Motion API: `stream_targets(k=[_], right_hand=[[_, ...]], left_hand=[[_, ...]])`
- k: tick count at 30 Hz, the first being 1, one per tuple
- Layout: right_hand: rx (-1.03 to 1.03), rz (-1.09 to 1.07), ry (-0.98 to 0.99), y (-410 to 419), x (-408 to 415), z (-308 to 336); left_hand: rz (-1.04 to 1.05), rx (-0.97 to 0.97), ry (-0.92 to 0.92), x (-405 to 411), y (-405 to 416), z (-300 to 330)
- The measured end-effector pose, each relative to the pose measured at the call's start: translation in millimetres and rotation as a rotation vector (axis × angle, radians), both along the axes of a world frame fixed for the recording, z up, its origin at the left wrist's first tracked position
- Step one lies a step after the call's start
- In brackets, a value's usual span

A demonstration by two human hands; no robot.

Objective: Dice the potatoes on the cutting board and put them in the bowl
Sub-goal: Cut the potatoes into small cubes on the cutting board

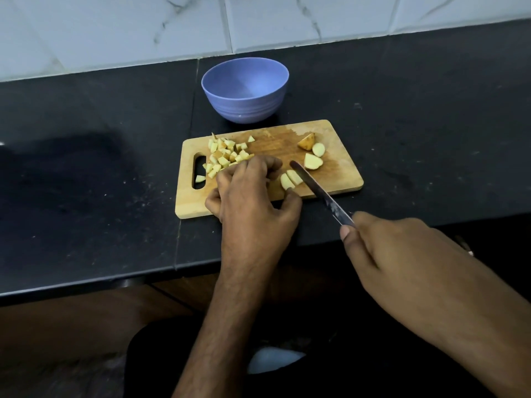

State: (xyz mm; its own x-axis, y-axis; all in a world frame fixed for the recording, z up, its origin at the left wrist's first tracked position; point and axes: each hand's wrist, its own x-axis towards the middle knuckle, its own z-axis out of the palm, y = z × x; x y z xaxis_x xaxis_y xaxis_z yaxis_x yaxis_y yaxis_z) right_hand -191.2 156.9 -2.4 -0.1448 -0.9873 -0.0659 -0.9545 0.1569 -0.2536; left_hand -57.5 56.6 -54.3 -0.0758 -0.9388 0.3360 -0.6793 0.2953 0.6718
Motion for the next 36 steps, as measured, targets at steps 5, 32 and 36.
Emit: stream_targets(k=[5, 32, 36], right_hand=[[-0.009, 0.003, 0.008, -5.7, 2.4, -2.1], [0.065, 0.024, 0.024, -17.6, 12.1, -3.2], [0.123, -0.002, 0.099, -22.0, 11.3, -11.2]], left_hand=[[0.023, 0.014, 0.061, -2.6, -0.4, -0.9], [0.084, 0.030, 0.130, -1.2, -1.9, -1.4], [0.095, 0.024, 0.118, -2.9, -2.7, -2.7]])
